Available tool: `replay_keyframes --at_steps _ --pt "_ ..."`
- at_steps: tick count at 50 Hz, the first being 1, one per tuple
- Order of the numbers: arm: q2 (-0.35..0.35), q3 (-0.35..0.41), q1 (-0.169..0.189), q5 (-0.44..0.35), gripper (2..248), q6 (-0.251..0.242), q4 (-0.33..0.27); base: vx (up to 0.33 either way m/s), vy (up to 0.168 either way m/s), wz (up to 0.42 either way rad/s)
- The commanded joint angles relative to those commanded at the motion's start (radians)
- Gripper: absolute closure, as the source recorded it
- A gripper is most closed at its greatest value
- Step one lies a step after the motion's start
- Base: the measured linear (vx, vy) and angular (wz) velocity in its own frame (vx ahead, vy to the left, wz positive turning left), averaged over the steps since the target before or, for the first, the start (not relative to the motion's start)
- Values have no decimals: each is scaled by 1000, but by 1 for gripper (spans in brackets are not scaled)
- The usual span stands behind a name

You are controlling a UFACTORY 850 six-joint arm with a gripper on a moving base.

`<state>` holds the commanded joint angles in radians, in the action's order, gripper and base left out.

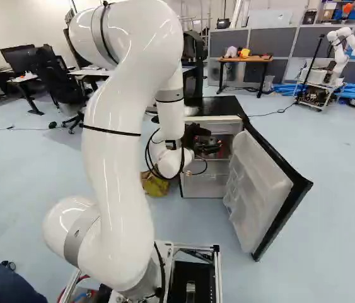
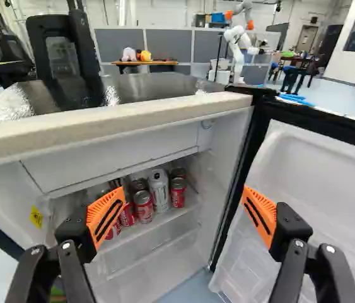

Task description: Grab a drink from the fridge

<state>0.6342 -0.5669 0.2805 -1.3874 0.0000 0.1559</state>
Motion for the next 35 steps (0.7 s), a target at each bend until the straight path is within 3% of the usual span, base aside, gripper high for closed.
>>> replay_keyframes --at_steps 14,35 --pt "57 -39 37 39 3 0 -137 0 0 0" --pt "143 -100 92 40 3 0 -251 0 0 0"
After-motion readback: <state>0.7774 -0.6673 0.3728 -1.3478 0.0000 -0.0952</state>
